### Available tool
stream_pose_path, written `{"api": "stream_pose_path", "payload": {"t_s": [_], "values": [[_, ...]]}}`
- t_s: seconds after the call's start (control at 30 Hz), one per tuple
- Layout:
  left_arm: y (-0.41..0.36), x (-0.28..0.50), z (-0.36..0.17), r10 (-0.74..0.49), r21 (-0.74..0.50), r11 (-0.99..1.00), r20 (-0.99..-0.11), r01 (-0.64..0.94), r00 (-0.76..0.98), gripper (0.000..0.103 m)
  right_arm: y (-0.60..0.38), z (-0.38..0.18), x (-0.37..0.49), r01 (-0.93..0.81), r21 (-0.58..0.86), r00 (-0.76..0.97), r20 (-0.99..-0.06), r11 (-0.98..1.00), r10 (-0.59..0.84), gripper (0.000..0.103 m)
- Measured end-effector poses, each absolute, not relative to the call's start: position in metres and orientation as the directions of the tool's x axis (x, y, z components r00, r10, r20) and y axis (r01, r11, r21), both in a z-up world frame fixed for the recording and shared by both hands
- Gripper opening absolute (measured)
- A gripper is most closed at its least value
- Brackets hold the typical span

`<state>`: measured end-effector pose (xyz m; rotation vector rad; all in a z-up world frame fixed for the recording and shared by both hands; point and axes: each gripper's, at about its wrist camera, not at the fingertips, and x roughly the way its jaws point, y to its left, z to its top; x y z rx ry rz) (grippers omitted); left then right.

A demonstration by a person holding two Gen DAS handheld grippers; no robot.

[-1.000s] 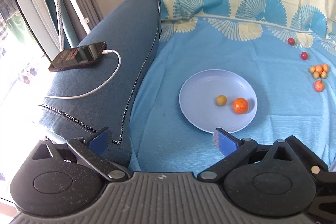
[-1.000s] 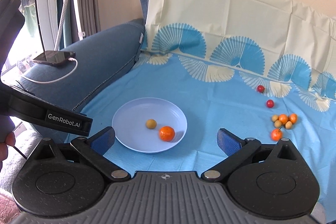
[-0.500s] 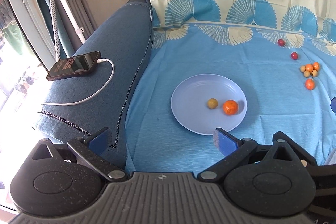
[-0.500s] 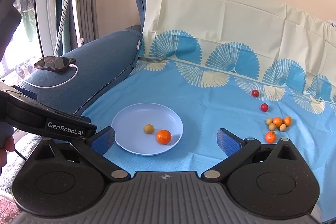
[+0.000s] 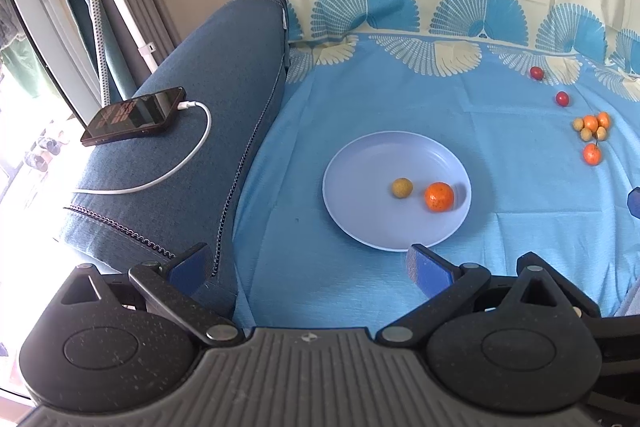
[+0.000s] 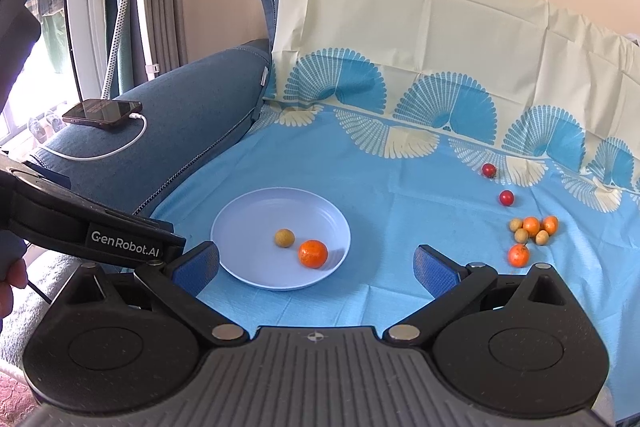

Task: Organize fruits
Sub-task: 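Open both tools to drop the longan and mandarin onto the plate, then grasp a red cherry tomato with the left tool while the right tool grasps a stemmed mandarin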

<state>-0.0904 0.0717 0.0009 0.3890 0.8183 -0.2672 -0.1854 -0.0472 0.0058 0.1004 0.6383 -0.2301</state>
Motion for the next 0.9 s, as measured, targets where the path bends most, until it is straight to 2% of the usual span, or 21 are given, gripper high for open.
{"api": "stream_pose_path", "payload": {"t_s": [0.5, 0.9], "values": [[0.052, -0.072, -0.016, -0.062, 0.234, 0.886, -0.796, 0.401, 0.602, 0.103, -0.064, -0.014, -0.174, 0.278, 0.062, 0.748, -0.641, 0.959, -0.176, 0.102], [-0.015, -0.051, -0.033, -0.058, 0.268, 0.840, -0.820, 0.471, 0.569, 0.103, -0.121, -0.041, -0.170, 0.421, 0.091, 0.699, -0.666, 0.902, -0.259, 0.102]]}}
